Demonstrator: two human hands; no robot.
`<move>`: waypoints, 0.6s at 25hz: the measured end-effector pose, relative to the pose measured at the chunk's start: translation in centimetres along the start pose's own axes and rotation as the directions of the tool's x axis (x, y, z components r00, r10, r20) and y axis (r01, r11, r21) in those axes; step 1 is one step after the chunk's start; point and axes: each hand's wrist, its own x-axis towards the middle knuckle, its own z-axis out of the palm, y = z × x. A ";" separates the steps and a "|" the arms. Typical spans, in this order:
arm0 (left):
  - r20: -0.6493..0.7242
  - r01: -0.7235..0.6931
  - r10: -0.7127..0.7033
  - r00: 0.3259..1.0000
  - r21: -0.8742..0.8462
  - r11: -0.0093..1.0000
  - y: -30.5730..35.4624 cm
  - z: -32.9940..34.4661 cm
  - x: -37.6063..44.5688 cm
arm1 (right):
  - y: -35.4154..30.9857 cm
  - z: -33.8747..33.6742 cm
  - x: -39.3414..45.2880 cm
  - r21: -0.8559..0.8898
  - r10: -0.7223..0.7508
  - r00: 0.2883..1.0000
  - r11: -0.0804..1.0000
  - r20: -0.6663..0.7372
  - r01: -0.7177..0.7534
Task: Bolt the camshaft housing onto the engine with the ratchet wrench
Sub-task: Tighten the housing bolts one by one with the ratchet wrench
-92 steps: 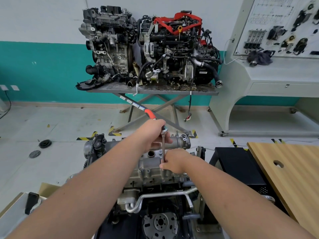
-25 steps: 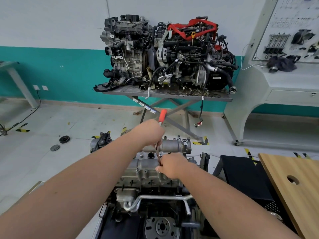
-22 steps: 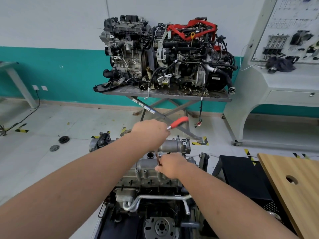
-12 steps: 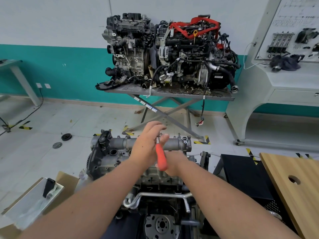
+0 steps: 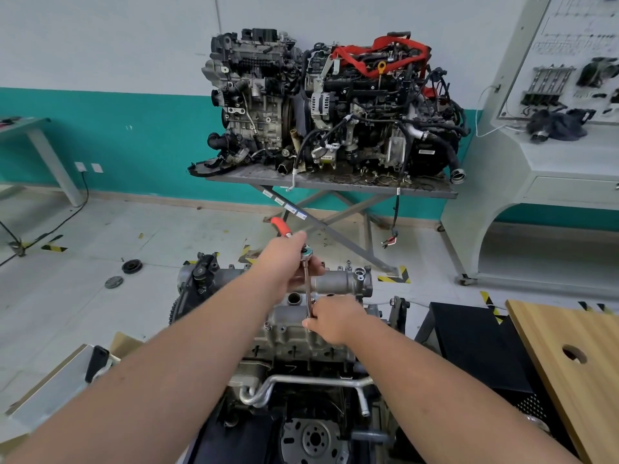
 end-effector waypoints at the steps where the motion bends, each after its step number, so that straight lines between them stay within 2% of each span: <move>1: 0.020 -0.025 0.022 1.000 0.194 0.981 0.8 -0.3 0.0 | 0.1 0.2 0.0 0.001 -0.006 1.000 1.000 -0.011 0.006; 3: 0.076 -0.120 0.094 0.993 0.536 0.835 2.3 -0.6 0.1 | 0.2 0.4 0.2 0.018 -0.005 0.999 1.000 -0.032 0.006; 4: 0.123 -0.186 0.140 0.982 0.694 0.696 2.9 -0.5 0.0 | 0.1 0.4 0.2 0.021 -0.001 1.000 1.000 -0.029 0.002; 5: 0.195 -0.262 0.184 0.963 0.834 0.486 3.4 -0.2 -0.1 | 0.1 0.4 0.3 0.018 0.001 1.000 1.000 -0.017 0.000; 6: 0.285 -0.331 0.213 0.934 0.917 0.222 3.7 0.1 -0.4 | 0.0 0.4 0.5 0.019 0.005 1.000 1.000 0.000 -0.005; 7: 0.384 -0.382 0.246 0.890 0.922 -0.058 3.5 0.3 -0.7 | 0.0 0.3 0.5 0.031 0.011 1.000 0.999 0.012 -0.011; 8: 0.492 -0.412 0.301 0.817 0.863 -0.292 2.9 0.4 -0.9 | 0.0 0.3 0.5 0.058 0.015 1.000 0.998 0.010 -0.016; 9: 0.600 -0.428 0.384 0.702 0.786 -0.446 2.1 0.3 -1.1 | 0.1 0.2 0.5 0.084 0.018 1.000 0.996 -0.004 -0.018; 10: 0.683 -0.444 0.466 0.562 0.725 -0.527 1.2 -0.2 -1.4 | 0.2 0.2 0.4 0.100 0.021 1.000 0.995 -0.023 -0.018; 11: 0.722 -0.455 0.552 0.417 0.692 -0.561 0.2 -0.8 -1.5 | 0.1 0.1 0.2 0.107 0.018 0.999 0.994 -0.036 -0.014; 12: 0.694 -0.469 0.651 0.306 0.706 -0.531 -0.7 -1.5 -1.3 | 0.0 0.1 0.2 0.103 0.010 0.999 0.995 -0.037 -0.006; 13: 0.606 -0.490 0.747 0.275 0.756 -0.433 -1.6 -1.9 -0.9 | -0.1 0.0 0.1 0.104 -0.006 1.000 0.995 -0.027 0.008; 14: 0.478 -0.512 0.818 0.321 0.814 -0.275 -2.6 -2.0 -0.6 | -0.3 -0.1 0.1 0.114 -0.013 1.000 0.993 -0.009 0.014; 15: 0.344 -0.534 0.849 0.402 0.841 -0.089 -3.6 -1.7 -0.5 | -0.3 -0.3 0.0 0.131 -0.019 1.000 0.991 0.010 0.018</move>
